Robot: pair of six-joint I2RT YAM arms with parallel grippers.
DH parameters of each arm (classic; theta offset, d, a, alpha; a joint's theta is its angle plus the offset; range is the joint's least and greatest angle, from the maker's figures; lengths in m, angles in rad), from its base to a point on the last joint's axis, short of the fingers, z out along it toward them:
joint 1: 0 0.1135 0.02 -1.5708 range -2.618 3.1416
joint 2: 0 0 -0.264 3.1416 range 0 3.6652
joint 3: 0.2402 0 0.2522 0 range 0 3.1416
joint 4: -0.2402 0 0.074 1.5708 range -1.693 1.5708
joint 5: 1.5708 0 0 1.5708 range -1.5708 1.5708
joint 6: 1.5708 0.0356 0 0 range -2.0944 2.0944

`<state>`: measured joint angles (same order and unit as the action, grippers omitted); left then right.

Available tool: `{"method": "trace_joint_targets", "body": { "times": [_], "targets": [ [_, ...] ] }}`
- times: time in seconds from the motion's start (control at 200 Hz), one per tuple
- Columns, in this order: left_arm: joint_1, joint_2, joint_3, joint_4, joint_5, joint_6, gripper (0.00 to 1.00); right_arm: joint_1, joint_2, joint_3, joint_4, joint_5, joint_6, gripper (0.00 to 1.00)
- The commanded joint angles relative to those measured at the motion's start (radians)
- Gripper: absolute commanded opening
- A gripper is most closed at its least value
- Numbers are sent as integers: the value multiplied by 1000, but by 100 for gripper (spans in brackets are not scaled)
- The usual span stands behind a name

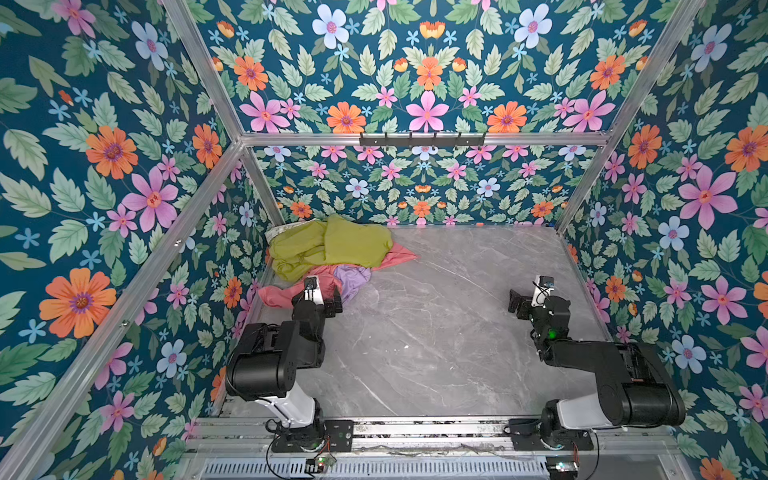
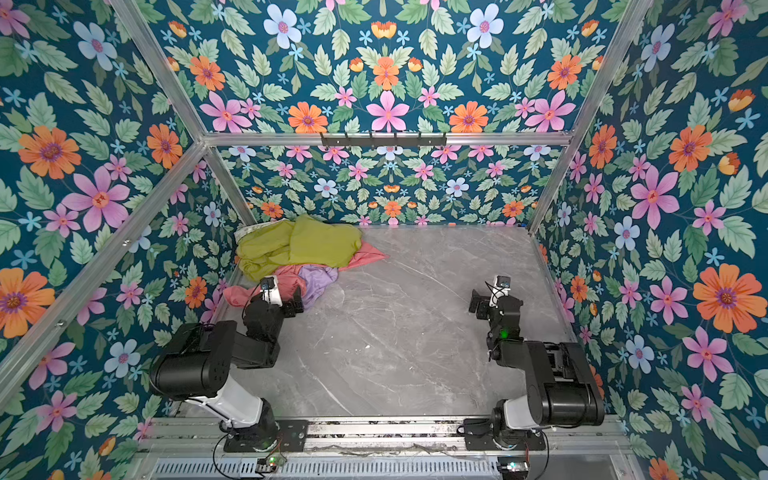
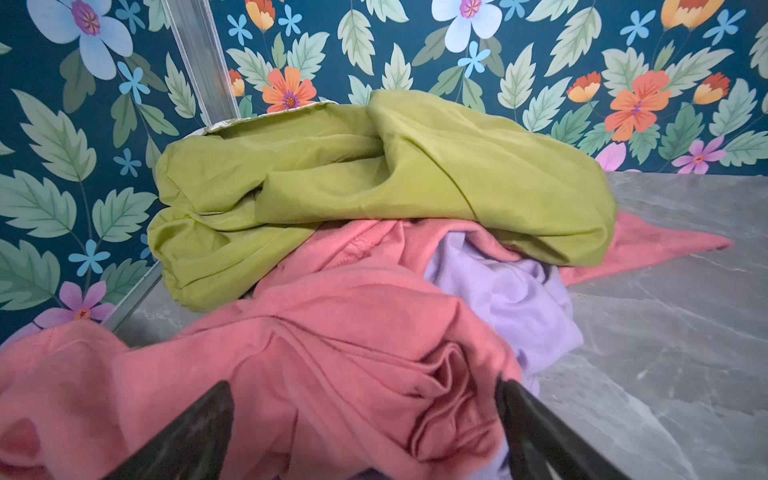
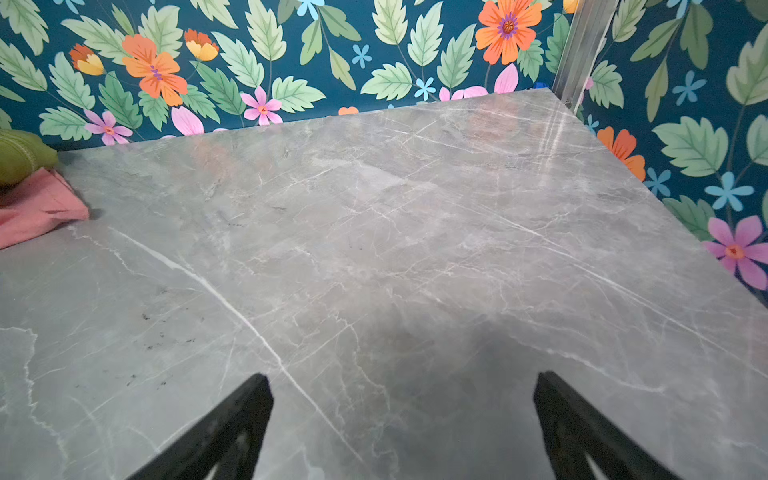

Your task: Pick out a specific cloth from the pile

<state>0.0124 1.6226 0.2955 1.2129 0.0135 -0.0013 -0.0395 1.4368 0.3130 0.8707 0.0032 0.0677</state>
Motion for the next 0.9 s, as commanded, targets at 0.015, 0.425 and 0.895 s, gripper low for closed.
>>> {"method": "trace_joint_targets", "body": {
  "times": [0.015,0.425,0.895],
  "targets": [
    [1,-5,-9,42,7,1,100,1,1,5,-7,-8,-7,99],
    [1,-5,-16,56,51,12,100,1,1,6,-7,-9,-7,99],
    [1,-6,-12,46,31,4,100,-1,1,6,-7,-12,-3,100]
  ]
}}
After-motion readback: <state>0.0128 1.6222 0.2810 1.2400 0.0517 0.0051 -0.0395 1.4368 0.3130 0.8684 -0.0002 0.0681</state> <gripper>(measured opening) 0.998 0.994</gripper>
